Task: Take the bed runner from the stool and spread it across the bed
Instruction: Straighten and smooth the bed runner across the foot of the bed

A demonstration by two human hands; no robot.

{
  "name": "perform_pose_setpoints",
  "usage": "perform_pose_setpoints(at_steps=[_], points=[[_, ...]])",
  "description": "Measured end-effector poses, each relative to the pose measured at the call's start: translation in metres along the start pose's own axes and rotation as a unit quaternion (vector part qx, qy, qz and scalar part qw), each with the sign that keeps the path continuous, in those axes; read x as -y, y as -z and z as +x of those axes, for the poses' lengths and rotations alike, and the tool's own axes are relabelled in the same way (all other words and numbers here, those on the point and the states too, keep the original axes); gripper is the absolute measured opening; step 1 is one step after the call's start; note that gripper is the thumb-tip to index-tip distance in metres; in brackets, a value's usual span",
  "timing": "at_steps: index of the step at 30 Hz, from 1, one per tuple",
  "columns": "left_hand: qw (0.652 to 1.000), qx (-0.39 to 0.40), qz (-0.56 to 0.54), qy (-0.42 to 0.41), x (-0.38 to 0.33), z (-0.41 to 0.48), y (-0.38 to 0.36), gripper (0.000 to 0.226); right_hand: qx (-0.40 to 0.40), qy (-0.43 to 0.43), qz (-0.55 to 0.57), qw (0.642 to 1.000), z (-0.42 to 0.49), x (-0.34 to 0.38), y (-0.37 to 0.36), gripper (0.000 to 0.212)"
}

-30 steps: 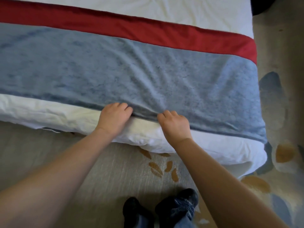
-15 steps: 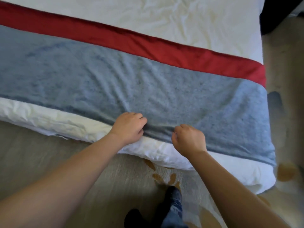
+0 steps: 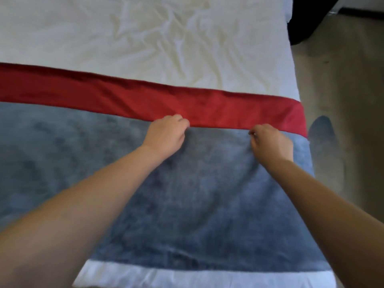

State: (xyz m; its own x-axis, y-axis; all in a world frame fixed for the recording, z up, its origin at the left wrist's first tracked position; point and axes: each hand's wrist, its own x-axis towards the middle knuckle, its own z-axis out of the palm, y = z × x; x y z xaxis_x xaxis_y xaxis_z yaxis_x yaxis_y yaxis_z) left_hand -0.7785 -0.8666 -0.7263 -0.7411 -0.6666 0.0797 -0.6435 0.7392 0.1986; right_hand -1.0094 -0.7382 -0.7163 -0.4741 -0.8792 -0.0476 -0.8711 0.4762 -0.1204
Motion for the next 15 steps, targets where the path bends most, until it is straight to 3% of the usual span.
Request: perform_pose_setpoints(at_steps=[5,10,15], points=[[0.998,-0.024,-0.033,0.039,-0.005,0.099,-0.02,0.026,-0.015,0.01,0.011,1.0,0.089,-0.031,-0.008,0.026],[0.997,0.0,-0.021,0.072,0.0,0.16,-0.035,0.027,-0.029,0.046,0.016,0.998,0.149,-0.038,-0.024,0.028],[0.998,0.029,0.05,0.007,0.014,0.181,-0.048,0.021,-0.037,0.1,-0.039,0.994,0.176,-0.05,-0.045,0.016]])
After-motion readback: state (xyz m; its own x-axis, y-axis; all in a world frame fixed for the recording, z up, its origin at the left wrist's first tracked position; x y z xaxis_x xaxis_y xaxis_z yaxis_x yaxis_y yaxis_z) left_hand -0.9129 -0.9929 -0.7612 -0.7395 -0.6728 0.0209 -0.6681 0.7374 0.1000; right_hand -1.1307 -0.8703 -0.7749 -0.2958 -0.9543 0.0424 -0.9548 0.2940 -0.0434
